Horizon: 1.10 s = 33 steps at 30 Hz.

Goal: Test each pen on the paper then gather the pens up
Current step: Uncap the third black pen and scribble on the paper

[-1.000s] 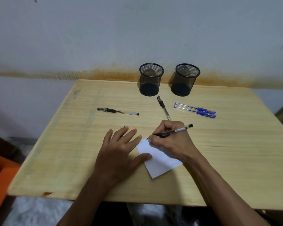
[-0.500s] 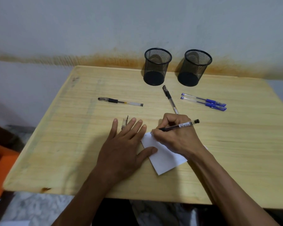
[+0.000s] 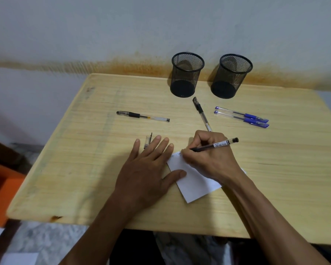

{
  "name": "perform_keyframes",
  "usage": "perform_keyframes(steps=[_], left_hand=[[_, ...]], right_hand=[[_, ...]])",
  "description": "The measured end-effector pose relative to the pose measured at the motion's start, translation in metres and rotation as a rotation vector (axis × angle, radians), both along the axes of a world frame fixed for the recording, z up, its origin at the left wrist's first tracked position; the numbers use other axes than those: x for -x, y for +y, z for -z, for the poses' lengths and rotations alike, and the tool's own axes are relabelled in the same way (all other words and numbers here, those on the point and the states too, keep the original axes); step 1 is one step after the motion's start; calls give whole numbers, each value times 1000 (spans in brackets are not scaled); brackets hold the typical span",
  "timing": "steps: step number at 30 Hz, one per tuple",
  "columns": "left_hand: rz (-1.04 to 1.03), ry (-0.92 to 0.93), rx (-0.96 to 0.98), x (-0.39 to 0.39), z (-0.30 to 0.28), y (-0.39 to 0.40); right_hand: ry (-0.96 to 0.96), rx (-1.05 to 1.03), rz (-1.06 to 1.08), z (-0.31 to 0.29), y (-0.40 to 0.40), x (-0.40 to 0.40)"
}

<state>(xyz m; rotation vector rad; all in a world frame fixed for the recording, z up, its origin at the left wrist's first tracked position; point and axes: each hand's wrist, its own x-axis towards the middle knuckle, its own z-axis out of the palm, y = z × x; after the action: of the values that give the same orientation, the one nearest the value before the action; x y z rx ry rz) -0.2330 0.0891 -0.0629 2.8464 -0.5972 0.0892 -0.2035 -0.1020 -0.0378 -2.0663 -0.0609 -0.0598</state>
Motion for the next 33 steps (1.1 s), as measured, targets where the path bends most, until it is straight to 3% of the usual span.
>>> perform_keyframes(steps=[33], left_hand=[[-12,2,2,1,0,0]], right_hand=[[-21,-38,63,2,-2,4]])
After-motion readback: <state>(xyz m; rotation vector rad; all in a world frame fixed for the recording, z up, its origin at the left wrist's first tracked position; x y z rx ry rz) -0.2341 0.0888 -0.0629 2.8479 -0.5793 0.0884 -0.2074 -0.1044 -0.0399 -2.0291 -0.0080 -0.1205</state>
